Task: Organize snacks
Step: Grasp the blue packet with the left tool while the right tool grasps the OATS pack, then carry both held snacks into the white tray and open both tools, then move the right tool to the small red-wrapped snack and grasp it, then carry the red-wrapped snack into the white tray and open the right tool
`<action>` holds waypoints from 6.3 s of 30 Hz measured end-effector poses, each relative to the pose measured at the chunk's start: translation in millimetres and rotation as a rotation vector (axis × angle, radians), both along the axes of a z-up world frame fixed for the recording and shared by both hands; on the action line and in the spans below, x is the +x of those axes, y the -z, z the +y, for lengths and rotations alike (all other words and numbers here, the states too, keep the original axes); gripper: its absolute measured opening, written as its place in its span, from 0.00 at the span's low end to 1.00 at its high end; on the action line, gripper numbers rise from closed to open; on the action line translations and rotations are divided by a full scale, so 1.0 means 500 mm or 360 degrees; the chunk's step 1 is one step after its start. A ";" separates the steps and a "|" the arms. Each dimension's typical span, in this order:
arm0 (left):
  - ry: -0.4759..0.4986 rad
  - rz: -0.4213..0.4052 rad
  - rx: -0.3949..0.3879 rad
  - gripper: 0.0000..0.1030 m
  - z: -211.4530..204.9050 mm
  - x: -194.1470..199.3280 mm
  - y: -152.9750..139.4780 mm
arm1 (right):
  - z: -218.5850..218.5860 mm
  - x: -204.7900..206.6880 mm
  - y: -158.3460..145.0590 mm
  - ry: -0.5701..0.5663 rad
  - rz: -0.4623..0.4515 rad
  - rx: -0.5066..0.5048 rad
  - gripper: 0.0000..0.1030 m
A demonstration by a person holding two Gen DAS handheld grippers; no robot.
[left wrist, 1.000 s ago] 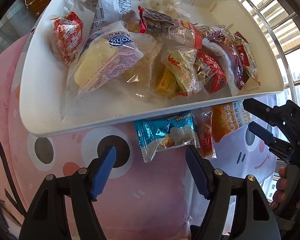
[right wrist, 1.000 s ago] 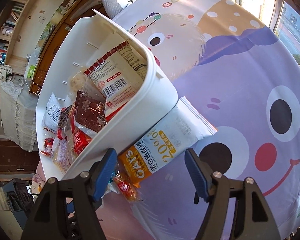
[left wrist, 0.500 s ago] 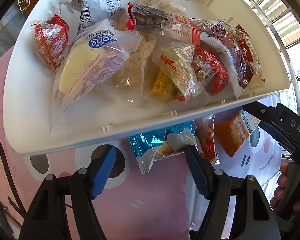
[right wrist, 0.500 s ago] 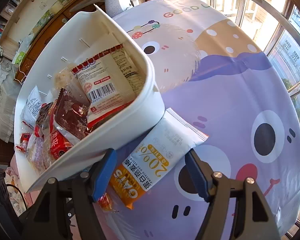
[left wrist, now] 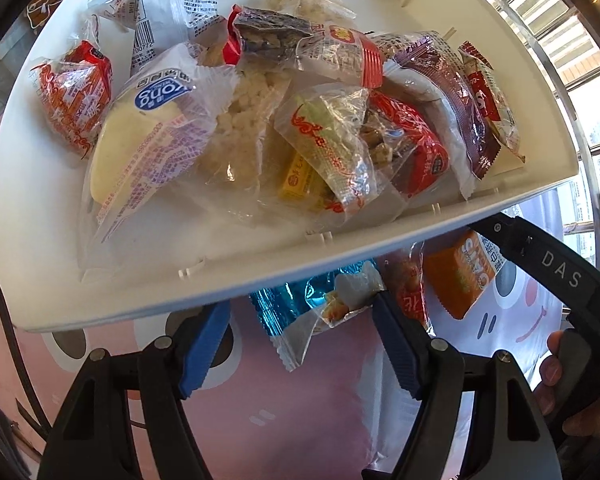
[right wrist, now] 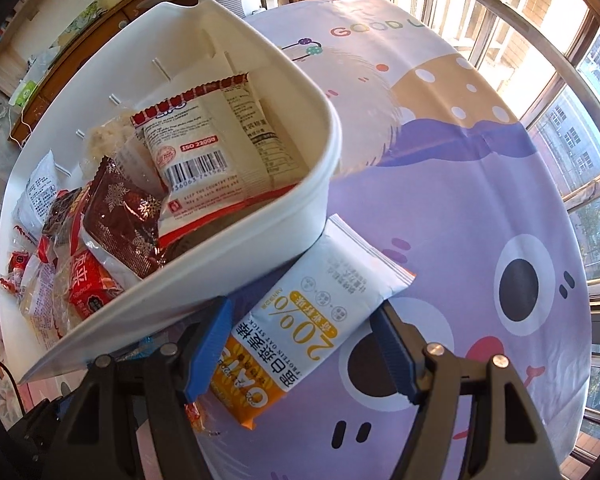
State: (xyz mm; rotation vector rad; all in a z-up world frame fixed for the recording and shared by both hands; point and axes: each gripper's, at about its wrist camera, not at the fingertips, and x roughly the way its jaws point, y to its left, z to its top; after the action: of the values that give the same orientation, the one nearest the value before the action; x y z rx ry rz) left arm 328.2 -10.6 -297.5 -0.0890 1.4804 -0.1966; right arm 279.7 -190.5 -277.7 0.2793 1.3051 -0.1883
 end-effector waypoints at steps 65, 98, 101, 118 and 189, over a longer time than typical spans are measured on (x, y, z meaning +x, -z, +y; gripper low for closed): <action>0.0069 -0.0166 0.0020 0.22 -0.068 -0.174 -0.179 | -0.006 -0.173 -0.106 -0.0634 -0.0083 0.0132 0.38; 0.0169 -0.0501 -0.0050 0.22 0.123 0.082 -0.357 | 0.128 0.056 -0.322 -0.0655 -0.0732 0.0089 0.39; 0.0167 -0.0484 -0.0077 0.22 0.123 0.098 -0.339 | 0.131 0.073 -0.308 -0.0640 -0.0750 0.0091 0.40; 0.0161 -0.0443 -0.0097 0.43 0.111 0.084 -0.324 | 0.088 0.064 -0.254 -0.0474 -0.0611 0.0095 0.60; 0.0113 -0.0218 -0.0170 0.70 0.184 -0.161 -0.152 | 0.144 -0.124 0.009 -0.0588 -0.0215 -0.0083 0.21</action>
State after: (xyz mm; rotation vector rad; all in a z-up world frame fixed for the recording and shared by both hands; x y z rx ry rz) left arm 247.6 81.6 -221.5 -0.1071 1.3372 -0.3332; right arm 217.7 -118.6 -282.4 0.0031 1.1929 0.1082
